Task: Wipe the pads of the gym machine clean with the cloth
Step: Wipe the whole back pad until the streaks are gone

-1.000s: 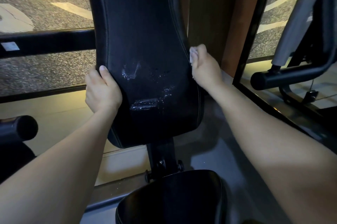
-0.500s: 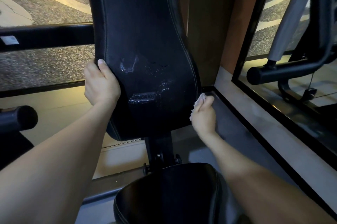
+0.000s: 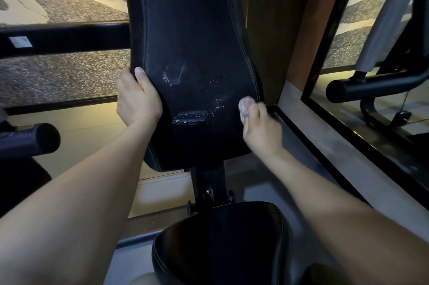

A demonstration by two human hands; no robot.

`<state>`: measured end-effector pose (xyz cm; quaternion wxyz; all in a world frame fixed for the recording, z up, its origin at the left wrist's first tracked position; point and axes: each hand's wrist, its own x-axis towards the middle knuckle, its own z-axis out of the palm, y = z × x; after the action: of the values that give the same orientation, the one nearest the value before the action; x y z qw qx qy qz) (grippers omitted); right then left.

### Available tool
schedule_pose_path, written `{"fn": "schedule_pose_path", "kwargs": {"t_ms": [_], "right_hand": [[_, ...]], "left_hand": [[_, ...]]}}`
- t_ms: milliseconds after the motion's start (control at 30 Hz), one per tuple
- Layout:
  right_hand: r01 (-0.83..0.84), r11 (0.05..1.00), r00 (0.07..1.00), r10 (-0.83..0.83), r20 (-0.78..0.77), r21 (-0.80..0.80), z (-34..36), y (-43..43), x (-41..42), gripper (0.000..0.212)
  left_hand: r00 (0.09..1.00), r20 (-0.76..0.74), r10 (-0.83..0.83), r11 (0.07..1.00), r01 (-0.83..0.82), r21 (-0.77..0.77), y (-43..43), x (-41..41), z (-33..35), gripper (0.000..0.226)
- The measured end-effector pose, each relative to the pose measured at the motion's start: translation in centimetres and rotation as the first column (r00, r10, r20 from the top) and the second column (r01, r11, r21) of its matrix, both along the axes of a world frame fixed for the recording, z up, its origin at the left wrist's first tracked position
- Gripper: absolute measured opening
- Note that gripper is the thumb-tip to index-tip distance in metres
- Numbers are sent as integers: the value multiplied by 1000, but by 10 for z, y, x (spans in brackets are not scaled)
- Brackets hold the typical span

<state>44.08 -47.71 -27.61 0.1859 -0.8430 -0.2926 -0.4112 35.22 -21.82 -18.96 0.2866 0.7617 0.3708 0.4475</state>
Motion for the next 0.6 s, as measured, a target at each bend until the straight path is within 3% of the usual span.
{"fn": "schedule_pose_path", "kwargs": {"t_ms": [167, 300, 367, 600], "right_hand": [[99, 990, 992, -89, -93, 104, 18, 19, 1, 38], [13, 990, 999, -7, 45, -141, -35, 10, -22, 39], [-14, 976, 997, 31, 75, -216, -28, 4, -18, 37], [140, 990, 989, -140, -44, -4, 30, 24, 0, 30]], "left_hand": [[1000, 3, -27, 1000, 27, -2, -2, -3, -3, 55], [1000, 9, -26, 1000, 25, 4, 0, -4, -2, 53], [1000, 6, -21, 1000, 21, 14, 2, -5, -3, 53], [999, 17, -42, 999, 42, 15, 0, -5, -2, 53]]}}
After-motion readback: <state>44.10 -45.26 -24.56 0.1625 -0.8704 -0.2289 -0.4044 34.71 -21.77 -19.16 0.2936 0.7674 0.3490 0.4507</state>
